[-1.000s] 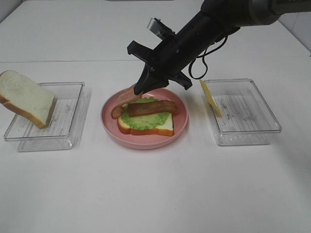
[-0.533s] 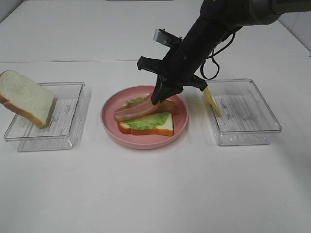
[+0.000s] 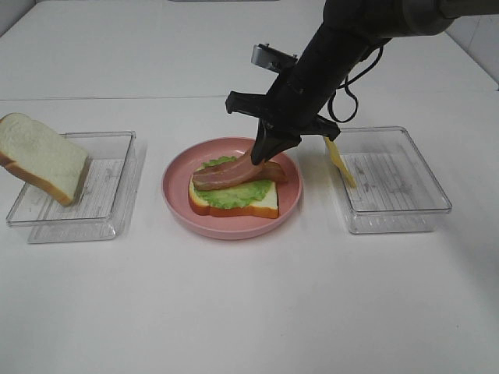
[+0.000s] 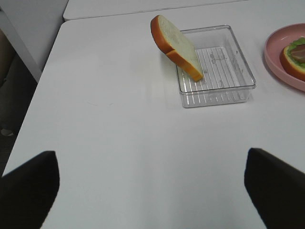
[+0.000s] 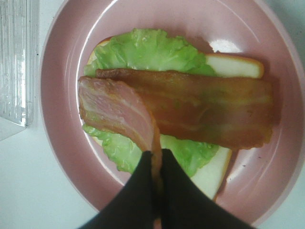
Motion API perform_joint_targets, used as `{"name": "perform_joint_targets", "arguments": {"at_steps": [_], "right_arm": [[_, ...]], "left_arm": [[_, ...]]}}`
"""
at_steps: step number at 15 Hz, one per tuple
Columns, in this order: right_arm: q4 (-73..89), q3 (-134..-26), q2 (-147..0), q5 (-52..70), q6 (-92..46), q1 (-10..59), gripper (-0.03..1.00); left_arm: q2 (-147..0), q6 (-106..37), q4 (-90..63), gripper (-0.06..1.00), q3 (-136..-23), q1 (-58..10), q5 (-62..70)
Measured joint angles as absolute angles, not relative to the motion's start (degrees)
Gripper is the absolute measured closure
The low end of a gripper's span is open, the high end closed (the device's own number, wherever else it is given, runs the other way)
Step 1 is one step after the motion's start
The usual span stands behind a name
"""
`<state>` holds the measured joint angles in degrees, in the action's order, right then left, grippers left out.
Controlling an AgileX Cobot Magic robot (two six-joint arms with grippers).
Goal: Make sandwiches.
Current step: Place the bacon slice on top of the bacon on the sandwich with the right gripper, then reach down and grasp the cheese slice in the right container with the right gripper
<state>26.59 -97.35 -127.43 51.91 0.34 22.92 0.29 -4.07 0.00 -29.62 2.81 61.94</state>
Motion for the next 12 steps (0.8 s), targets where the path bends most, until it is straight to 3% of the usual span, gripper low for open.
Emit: {"name": "perform_joint_targets", "arguments": {"at_steps": [1,2,4,6,8,12], "right_arm": [[26.13,-97.35,-127.43,51.91,0.34,22.92,0.89],[25.55,-97.35,-127.43,51.91,0.34,22.92,0.77],[24.58,-97.35,-127.43,51.91,1.09,22.92,0.43],[24.18,-97.35,-127.31,52.08,1.32,22.92,0.17],[24.12,-97.35,-126.51,52.08,1.49,22.92,0.11],[24.06,-97.63,-121.3,52.94,1.72,22.92,0.08]], "left_arm": [[0.29,-4.07,0.0,-0.03,-29.62,2.81,61.94],[0.29,-4.07,0.0,-0.03,-29.62,2.81,61.94],[0.29,-4.07,0.0,-0.03,-29.62,2.81,61.94],[0.29,-4.07,0.0,-0.03,-29.62,2.81,61.94],[0.29,-4.07,0.0,-0.03,-29.62,2.81,61.94],[0.29,-4.07,0.0,-0.03,-29.62,2.81,61.94]]}}
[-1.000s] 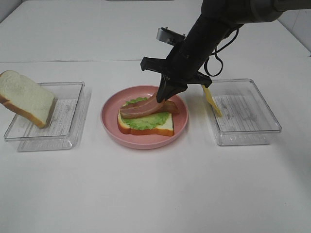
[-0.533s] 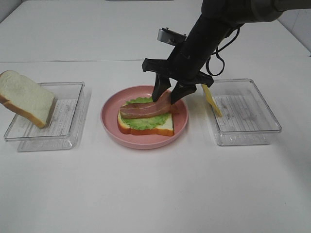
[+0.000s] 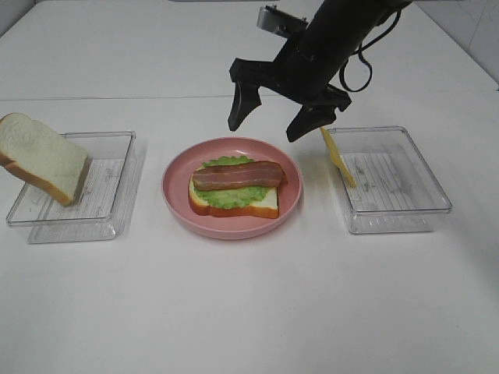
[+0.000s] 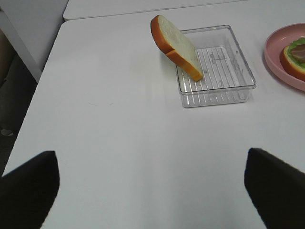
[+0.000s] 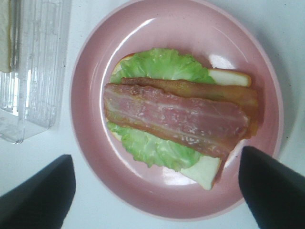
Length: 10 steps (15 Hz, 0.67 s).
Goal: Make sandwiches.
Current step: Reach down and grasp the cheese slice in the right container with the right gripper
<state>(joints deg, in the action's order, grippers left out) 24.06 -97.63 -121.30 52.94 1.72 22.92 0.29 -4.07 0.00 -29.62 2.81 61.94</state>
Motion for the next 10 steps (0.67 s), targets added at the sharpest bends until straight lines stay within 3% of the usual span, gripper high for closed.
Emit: {"name": "perform_joint_targets", "arguments": {"at_steps": [6,10], "right_arm": [[2.69,-110.07,-119.69,68.58,10.37,22.92,0.08],[-2.75,-117.97,-128.97,69.67,10.66,22.92,0.08]], "left_arm": [[0.29,-4.07,0.0,-0.03,-29.62,2.81,61.94],[0.29,-4.07,0.0,-0.03,-29.62,2.81,61.94]]}}
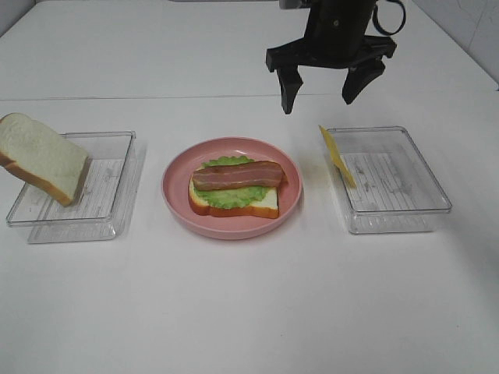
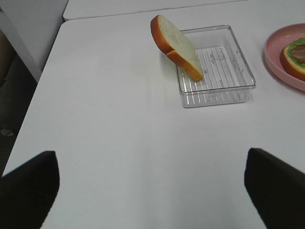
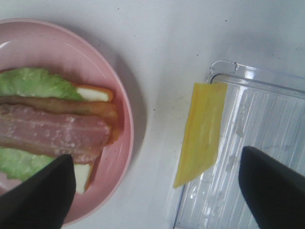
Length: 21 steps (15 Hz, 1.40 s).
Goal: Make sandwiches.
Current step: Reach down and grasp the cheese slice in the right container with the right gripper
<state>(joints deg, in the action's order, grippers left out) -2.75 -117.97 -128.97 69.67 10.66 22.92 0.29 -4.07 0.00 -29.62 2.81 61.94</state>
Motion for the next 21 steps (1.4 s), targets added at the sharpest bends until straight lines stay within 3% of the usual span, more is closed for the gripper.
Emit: {"name": "perform_joint_targets", "arguments": {"at_steps": [7,14,21], "right_arm": [[-1.03,-121.93,-136.82,69.84,11.4,18.22,0.09],[0.86,-122.04,-139.46,69.84,11.75,17.88,0.11],[0.63,-122.04,-139.46,69.84,11.75,17.88,0.47]], "left_arm": [[0.29,-4.07,0.0,-0.03,-29.62,2.81,61.94],[0.29,-4.07,0.0,-0.03,-29.62,2.81,61.94],[0.29,-4.07,0.0,-0.03,-29.62,2.81,61.94]]}}
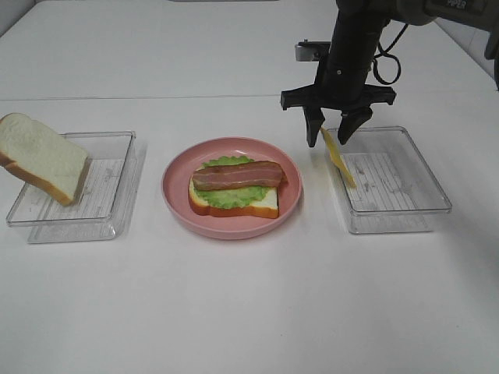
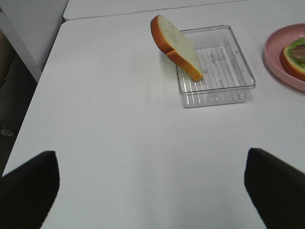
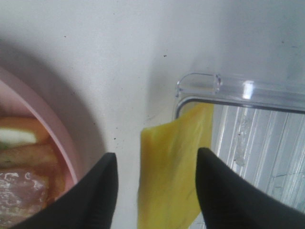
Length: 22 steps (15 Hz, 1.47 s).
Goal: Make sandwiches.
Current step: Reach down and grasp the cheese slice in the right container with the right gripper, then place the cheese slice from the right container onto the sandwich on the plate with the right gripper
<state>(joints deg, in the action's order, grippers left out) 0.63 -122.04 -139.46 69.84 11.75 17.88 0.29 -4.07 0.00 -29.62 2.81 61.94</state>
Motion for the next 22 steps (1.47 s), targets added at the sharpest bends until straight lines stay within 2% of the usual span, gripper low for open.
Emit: {"name": "perform_joint_targets", "arguments": {"at_steps": [4,10,16,22], "right_arm": [[0.63,-122.04,-139.46,69.84,11.75,17.88,0.69],[-0.34,-122.04,-139.29,69.96,11.75,17.88,0.95],[0.52,-122.04,-138.43,69.9,11.75,17.88,0.95],[1.2,-122.04,-129.95,69.96,11.52,17.88,0.95]], "left_arm": [[0.29,-4.07,0.0,-0.03,-29.62,2.81,61.94],[0.29,-4.07,0.0,-0.03,-29.62,2.81,61.94],[0.29,-4.07,0.0,-0.03,-29.62,2.81,61.94],[0.29,-4.07,0.0,-0.03,-29.62,2.81,61.94]]}}
